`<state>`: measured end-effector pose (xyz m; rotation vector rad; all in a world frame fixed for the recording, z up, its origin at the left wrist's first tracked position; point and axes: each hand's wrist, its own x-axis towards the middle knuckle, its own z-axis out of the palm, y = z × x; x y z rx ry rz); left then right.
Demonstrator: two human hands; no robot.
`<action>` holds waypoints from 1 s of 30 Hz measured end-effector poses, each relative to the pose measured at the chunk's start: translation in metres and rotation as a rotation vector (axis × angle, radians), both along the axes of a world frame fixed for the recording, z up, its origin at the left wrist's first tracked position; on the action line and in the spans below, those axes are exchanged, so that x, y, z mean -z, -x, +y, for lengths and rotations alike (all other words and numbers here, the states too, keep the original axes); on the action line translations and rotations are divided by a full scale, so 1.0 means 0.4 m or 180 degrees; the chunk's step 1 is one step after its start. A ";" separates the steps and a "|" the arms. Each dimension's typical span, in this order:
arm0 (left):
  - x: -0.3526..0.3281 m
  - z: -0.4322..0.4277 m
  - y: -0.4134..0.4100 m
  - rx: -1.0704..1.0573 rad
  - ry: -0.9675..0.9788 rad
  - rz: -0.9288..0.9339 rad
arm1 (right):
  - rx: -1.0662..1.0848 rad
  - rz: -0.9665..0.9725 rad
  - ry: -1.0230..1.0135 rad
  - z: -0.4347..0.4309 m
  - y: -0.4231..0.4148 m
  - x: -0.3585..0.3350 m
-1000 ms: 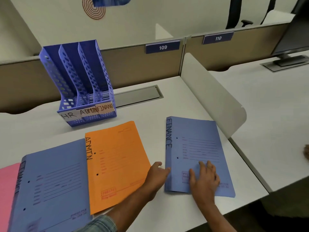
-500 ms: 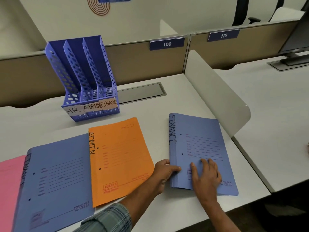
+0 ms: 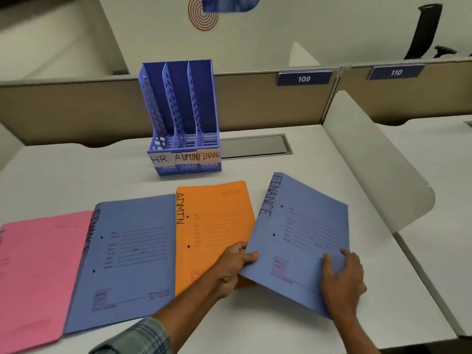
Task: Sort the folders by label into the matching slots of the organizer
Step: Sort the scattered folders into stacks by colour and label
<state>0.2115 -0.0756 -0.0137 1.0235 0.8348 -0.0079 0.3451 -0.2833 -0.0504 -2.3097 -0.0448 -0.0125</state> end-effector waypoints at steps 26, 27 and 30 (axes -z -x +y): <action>-0.044 0.352 0.690 -0.0967 -0.0812 0.0212 | -0.1801 0.1469 -0.1416 0.565 0.370 -0.069; -0.039 0.362 0.705 -0.1006 -0.0847 0.0253 | -0.1858 0.1483 -0.1410 0.580 0.385 -0.067; -0.022 0.391 0.750 -0.1140 -0.0958 0.0404 | -0.1997 0.1517 -0.1346 0.624 0.426 -0.060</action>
